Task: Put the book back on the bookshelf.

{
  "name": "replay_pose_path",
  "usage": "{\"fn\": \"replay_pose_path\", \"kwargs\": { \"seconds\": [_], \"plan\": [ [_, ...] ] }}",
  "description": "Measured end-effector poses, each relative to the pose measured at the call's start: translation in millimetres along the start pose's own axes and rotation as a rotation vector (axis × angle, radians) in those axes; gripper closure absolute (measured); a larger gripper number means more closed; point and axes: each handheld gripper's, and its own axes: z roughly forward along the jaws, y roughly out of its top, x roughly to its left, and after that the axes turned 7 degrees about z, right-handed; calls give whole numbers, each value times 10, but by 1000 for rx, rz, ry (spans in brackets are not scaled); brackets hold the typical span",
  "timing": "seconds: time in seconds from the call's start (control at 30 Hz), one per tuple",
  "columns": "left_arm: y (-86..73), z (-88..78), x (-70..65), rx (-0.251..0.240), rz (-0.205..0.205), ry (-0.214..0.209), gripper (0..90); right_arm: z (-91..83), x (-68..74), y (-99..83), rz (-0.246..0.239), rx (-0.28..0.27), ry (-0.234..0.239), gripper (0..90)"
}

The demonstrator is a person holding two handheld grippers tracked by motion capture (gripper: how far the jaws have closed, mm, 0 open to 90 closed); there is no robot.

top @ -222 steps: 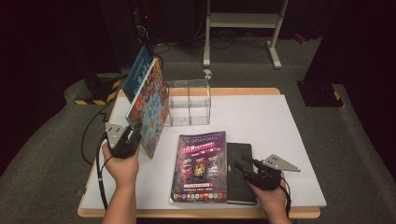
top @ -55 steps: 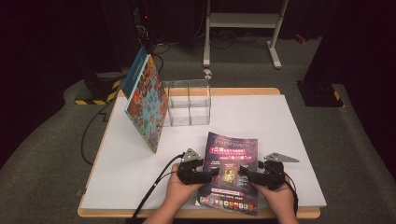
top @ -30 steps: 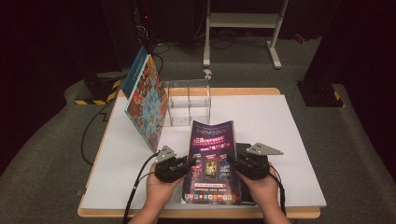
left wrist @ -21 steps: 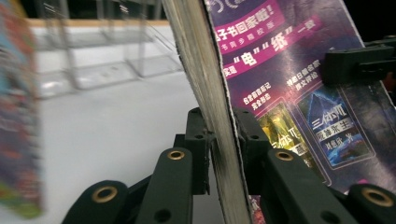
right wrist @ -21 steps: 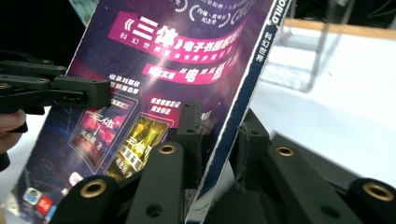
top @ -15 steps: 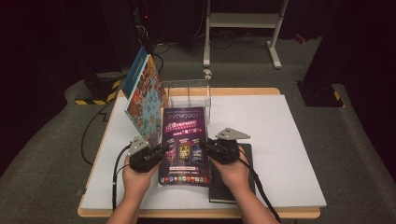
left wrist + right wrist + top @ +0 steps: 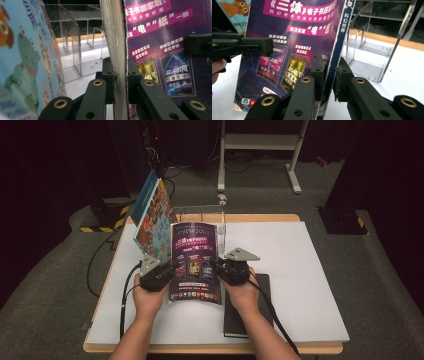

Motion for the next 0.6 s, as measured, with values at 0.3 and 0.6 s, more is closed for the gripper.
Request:
{"fn": "replay_pose_path", "kwargs": {
  "seconds": [0.3, 0.6],
  "plan": [
    [-93, -225, -37, -43, -2, -6, 748, -185, 133, -99, -23, -47, 13, 813],
    [-176, -426, -125, -57, 21, -5, 630, -407, 215, -272, -47, -85, 27, 775]
  ]
}}
